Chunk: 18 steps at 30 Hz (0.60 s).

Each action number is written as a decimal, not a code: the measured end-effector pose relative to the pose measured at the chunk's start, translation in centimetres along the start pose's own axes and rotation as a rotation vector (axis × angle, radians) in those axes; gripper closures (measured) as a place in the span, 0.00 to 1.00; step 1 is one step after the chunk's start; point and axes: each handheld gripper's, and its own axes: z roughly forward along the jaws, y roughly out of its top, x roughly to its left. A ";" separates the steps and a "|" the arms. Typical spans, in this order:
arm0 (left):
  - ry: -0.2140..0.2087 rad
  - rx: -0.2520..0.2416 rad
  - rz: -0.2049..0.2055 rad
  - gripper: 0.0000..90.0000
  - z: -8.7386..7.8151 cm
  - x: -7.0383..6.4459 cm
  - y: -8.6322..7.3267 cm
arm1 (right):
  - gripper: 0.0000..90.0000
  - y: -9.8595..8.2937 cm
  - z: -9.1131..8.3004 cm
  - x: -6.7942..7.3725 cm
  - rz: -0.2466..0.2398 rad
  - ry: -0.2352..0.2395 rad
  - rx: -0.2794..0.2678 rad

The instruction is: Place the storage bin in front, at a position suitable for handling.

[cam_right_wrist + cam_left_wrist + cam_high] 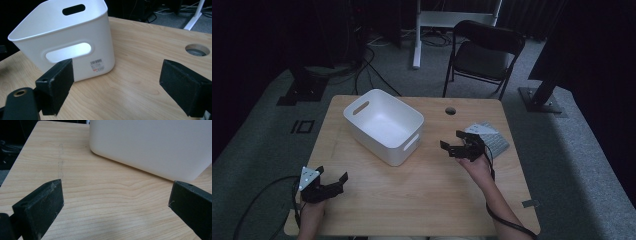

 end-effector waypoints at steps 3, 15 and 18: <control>-0.001 0.001 0.000 0.00 0.0 0.0 0.0 | 0.13 0.7 0.3 0.3 -0.012 -0.007 -0.009; -0.003 0.006 0.009 0.00 0.1 0.0 0.0 | 0.24 3.7 2.0 1.0 -0.039 -0.002 -0.003; -0.003 0.005 0.009 0.00 0.1 0.0 0.0 | 0.25 4.3 2.7 1.0 -0.046 0.002 0.006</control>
